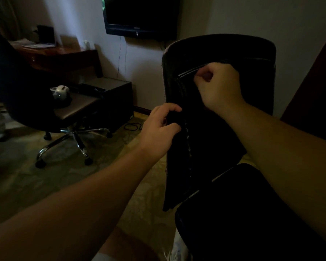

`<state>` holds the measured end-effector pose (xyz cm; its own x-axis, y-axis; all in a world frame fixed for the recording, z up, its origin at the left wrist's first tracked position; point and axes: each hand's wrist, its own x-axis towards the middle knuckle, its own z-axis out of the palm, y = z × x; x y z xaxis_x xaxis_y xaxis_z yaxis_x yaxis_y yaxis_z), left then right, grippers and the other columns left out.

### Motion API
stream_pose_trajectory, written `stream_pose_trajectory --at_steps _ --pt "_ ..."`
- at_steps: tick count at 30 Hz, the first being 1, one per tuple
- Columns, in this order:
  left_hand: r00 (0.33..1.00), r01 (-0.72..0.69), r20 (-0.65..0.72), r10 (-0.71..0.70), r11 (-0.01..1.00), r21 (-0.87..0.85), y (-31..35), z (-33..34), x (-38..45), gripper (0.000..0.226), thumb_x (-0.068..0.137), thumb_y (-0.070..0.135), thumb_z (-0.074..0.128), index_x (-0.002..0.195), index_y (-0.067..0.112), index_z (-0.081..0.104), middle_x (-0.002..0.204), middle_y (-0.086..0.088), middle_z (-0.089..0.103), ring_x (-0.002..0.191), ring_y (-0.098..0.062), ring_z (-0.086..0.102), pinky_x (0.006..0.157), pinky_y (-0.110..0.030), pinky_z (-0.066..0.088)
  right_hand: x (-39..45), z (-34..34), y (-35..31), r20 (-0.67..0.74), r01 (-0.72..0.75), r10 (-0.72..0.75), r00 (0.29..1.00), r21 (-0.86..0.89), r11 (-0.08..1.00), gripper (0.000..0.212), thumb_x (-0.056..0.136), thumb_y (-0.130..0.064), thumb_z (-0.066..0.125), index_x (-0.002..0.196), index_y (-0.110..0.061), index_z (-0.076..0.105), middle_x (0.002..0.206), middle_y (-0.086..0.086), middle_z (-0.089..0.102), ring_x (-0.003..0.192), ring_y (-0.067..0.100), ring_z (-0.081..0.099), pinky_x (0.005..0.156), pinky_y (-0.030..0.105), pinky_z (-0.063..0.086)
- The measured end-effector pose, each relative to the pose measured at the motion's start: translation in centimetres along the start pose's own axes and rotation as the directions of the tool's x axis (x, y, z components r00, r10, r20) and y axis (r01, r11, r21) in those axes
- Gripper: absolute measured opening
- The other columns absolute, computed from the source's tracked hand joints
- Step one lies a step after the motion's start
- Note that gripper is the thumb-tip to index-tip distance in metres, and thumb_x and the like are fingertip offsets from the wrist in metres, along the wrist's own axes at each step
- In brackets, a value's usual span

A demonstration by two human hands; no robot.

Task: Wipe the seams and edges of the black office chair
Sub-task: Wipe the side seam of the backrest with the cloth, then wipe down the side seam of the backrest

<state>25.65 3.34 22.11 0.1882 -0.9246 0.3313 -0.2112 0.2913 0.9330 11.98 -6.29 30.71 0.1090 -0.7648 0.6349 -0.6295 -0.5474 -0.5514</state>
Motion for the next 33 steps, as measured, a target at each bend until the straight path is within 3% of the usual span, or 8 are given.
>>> stream_pose_trajectory --at_steps 6,10,14,18,21,26,31,33 --pt "0.996 0.050 0.068 -0.050 0.999 0.011 0.2 -0.3 0.1 0.049 0.055 0.040 0.063 0.104 0.046 0.066 0.127 -0.011 0.059 0.112 -0.034 0.062 0.098 -0.060 0.050 0.0 0.2 -0.1 -0.045 -0.059 0.059 0.997 -0.003 0.998 0.010 0.092 -0.022 0.063 0.096 -0.016 0.069 0.094 -0.001 0.066 0.085 0.010 0.060 0.070 0.016 0.042" --pt "0.995 0.055 0.078 -0.056 0.998 0.012 1.0 -0.6 -0.5 0.043 0.064 0.024 0.064 0.103 0.042 0.067 0.128 -0.011 0.056 0.111 -0.032 0.062 0.097 -0.057 0.052 -0.6 -0.7 -0.4 0.016 -0.071 0.071 0.997 0.036 0.997 0.006 0.091 -0.023 0.065 0.094 -0.021 0.069 0.089 -0.005 0.065 0.080 0.007 0.059 0.056 0.004 0.034" --pt "0.999 0.029 0.045 -0.030 0.999 0.034 1.2 -0.6 -1.3 0.041 0.066 0.020 0.061 0.101 0.042 0.066 0.125 -0.006 0.054 0.108 -0.029 0.062 0.096 -0.054 0.052 -2.2 -1.4 -0.4 0.049 -0.103 0.100 0.994 0.053 0.993 0.007 0.092 -0.024 0.066 0.096 -0.019 0.069 0.087 -0.007 0.063 0.078 0.007 0.060 0.055 0.011 0.040" --pt "1.000 0.000 0.015 -0.001 0.999 0.037 1.2 -0.7 -2.4 0.042 0.066 0.021 0.062 0.098 0.048 0.067 0.124 -0.002 0.053 0.109 -0.026 0.061 0.097 -0.052 0.053 -6.5 -0.6 0.2 0.040 -0.091 0.088 0.995 0.098 0.991 0.010 0.091 -0.021 0.066 0.098 -0.016 0.071 0.087 -0.006 0.065 0.082 0.009 0.062 0.068 0.020 0.048" --pt "1.000 -0.023 0.014 0.023 0.998 0.052 1.2 -0.5 -3.4 0.045 0.067 0.021 0.061 0.106 0.042 0.064 0.120 0.002 0.050 0.109 -0.021 0.059 0.096 -0.047 0.053 -9.8 -0.5 1.0 0.054 -0.116 0.109 0.993 0.143 0.983 0.012 0.092 -0.020 0.064 0.101 -0.017 0.071 0.091 -0.006 0.066 0.087 0.008 0.062 0.074 0.019 0.048" --pt "0.998 -0.064 0.022 0.062 0.995 0.077 1.3 0.0 -5.1 0.044 0.068 0.020 0.064 0.103 0.047 0.063 0.115 0.012 0.047 0.109 -0.020 0.058 0.096 -0.044 0.054 -13.8 -1.0 2.1 0.060 -0.195 0.186 0.981 0.209 0.958 0.010 0.092 -0.020 0.063 0.100 -0.018 0.070 0.089 -0.007 0.066 0.077 0.001 0.060 0.060 0.007 0.045" --pt "0.985 -0.138 0.118 0.127 0.987 0.088 0.5 0.1 -6.7 0.042 0.078 0.005 0.069 0.107 0.035 0.066 0.120 0.012 0.044 0.111 -0.011 0.056 0.085 -0.015 0.047 -17.0 -1.8 3.4 0.061 -0.232 0.225 0.973 0.162 0.959 0.006 0.091 -0.021 0.064 0.094 -0.022 0.069 0.085 -0.010 0.066 0.083 0.006 0.062 0.077 0.019 0.048" --pt "0.976 -0.184 0.137 0.167 0.975 0.123 0.3 0.5 -7.7 0.038 0.078 0.007 0.069 0.106 0.033 0.067 0.126 0.010 0.044 0.120 -0.011 0.053 0.093 -0.017 0.048 -18.2 -2.3 3.8 0.043 -0.231 0.227 0.973 0.160 0.960 0.006 0.091 -0.020 0.064 0.095 -0.021 0.069 0.088 -0.008 0.066 0.085 0.005 0.061 0.078 0.016 0.045"
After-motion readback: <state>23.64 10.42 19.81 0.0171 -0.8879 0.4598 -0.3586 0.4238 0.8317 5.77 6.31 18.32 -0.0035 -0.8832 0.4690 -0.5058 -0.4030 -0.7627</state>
